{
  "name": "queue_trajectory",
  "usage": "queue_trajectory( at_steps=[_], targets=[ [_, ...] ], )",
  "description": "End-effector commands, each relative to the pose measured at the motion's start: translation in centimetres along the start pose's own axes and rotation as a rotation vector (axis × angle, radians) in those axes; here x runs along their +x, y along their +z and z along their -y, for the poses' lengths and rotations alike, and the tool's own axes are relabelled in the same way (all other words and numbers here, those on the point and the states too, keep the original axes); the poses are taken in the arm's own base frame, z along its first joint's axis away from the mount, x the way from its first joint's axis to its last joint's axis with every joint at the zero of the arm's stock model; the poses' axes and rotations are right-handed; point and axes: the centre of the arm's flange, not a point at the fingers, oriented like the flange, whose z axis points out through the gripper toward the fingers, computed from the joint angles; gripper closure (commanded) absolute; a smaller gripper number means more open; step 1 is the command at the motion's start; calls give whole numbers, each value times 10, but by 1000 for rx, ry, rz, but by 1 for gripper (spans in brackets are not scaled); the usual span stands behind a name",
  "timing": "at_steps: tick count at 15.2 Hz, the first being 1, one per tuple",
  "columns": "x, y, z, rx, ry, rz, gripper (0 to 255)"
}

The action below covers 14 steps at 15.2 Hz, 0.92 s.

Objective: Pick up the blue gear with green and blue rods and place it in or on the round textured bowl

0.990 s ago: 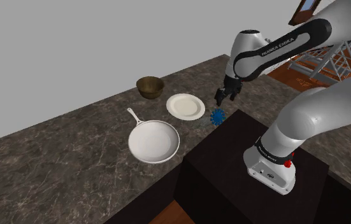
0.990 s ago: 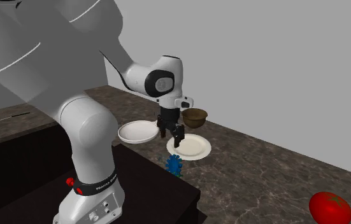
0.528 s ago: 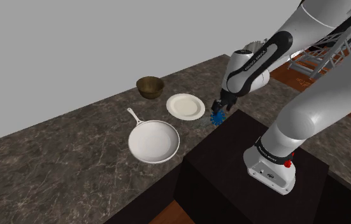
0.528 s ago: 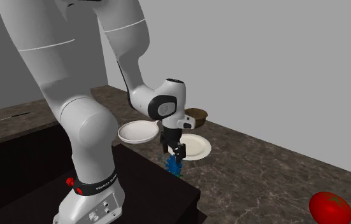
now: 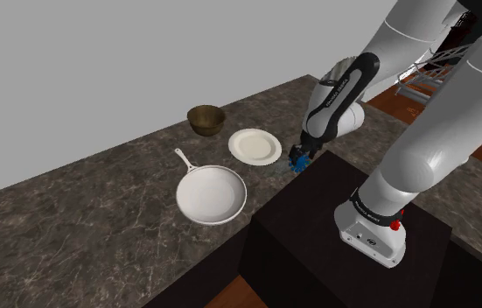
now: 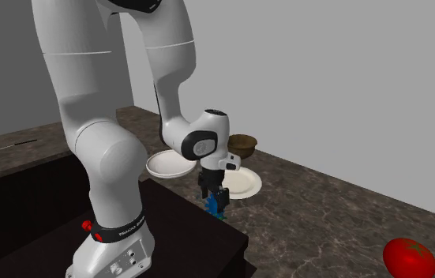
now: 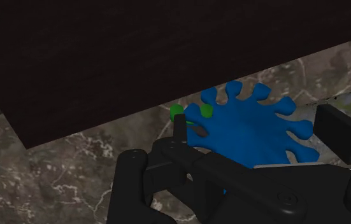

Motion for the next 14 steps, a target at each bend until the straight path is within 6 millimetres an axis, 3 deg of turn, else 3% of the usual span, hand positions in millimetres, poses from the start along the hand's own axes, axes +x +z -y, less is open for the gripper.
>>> queue_trajectory(
  at_steps=[1, 5, 6, 14],
  targets=[
    [0, 1, 0, 0, 0, 0, 0],
    [0, 1, 0, 0, 0, 0, 0],
    [0, 1, 0, 0, 0, 0, 255],
    [0, 1, 0, 0, 0, 0, 255]
  ],
)
